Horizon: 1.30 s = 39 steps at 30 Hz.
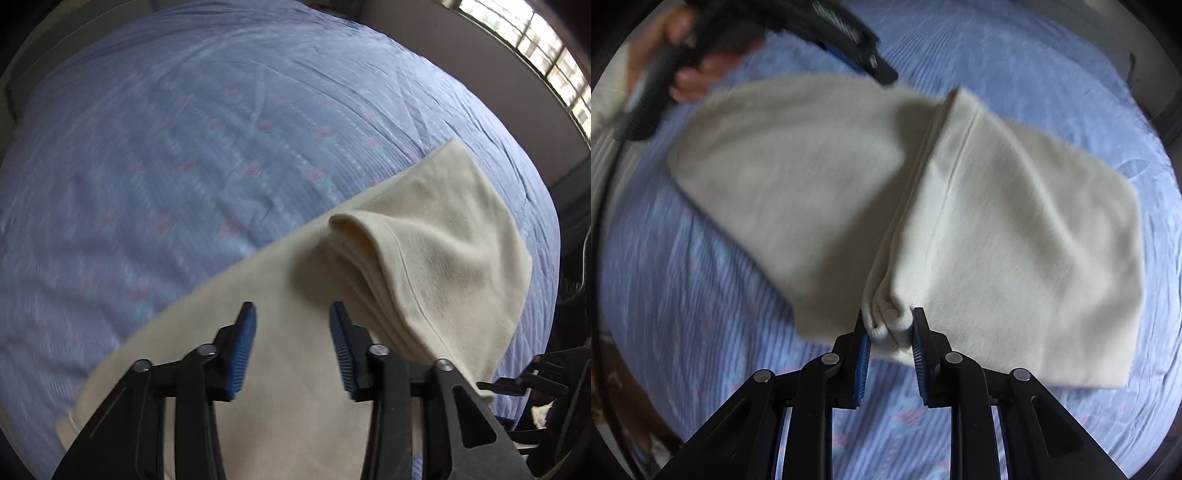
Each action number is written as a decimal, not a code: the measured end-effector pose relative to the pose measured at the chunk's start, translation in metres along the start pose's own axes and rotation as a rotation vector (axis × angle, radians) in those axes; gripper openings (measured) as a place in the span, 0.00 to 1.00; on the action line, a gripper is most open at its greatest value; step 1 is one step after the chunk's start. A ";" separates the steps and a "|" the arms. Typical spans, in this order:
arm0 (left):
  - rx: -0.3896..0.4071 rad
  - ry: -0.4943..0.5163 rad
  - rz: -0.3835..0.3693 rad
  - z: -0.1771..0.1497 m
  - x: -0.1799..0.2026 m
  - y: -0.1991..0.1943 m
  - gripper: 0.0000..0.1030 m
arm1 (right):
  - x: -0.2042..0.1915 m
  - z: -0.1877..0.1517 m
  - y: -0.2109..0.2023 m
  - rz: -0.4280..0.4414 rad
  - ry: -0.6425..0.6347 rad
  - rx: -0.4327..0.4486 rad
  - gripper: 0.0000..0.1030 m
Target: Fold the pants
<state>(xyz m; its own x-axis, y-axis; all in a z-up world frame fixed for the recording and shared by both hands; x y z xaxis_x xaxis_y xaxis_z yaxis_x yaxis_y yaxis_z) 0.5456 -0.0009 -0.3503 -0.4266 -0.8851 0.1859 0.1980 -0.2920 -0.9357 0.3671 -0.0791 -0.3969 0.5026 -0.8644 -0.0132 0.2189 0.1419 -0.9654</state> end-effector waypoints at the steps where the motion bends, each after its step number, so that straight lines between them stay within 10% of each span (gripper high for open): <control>1: 0.006 -0.040 -0.033 -0.006 0.001 -0.004 0.50 | -0.003 -0.002 0.000 0.012 -0.008 0.000 0.33; 6: 0.014 -0.198 -0.231 -0.014 0.020 -0.007 0.55 | -0.026 -0.012 -0.030 0.293 0.048 0.041 0.35; 12: 0.029 -0.415 -0.387 0.020 0.027 0.024 0.60 | 0.053 -0.005 -0.057 0.171 0.324 0.162 0.36; 19: -0.084 -0.499 -0.359 0.023 0.036 0.082 0.58 | 0.071 -0.018 -0.005 0.188 0.381 0.052 0.36; 23: -0.084 -0.519 -0.370 0.019 0.041 0.080 0.16 | 0.066 -0.021 0.007 0.219 0.384 0.021 0.36; 29: 0.085 -0.394 -0.485 0.033 0.056 0.020 0.15 | 0.047 -0.010 0.001 0.230 0.329 0.041 0.36; 34: -0.061 -0.446 -0.324 0.031 0.031 0.078 0.17 | 0.037 0.000 0.013 0.259 0.335 0.019 0.36; 39: -0.036 -0.476 -0.282 0.027 0.019 0.077 0.29 | 0.033 0.004 0.016 0.305 0.331 0.002 0.36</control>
<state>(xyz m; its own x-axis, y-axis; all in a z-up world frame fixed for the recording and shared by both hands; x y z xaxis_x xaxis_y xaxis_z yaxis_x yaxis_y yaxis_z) 0.5768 -0.0499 -0.4108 -0.0112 -0.8428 0.5381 0.0998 -0.5364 -0.8380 0.3903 -0.1036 -0.4121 0.2497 -0.8906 -0.3801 0.1040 0.4149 -0.9039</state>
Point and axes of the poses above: each gripper's, at about its wrist camera, not at the fingertips, and y roughly the way its jaws point, x to its right, z to its top, the point moved 8 cm from there along y, roughly the way its jaws point, and after that the axes turned 9 degrees about -y, right-handed, at the moved point
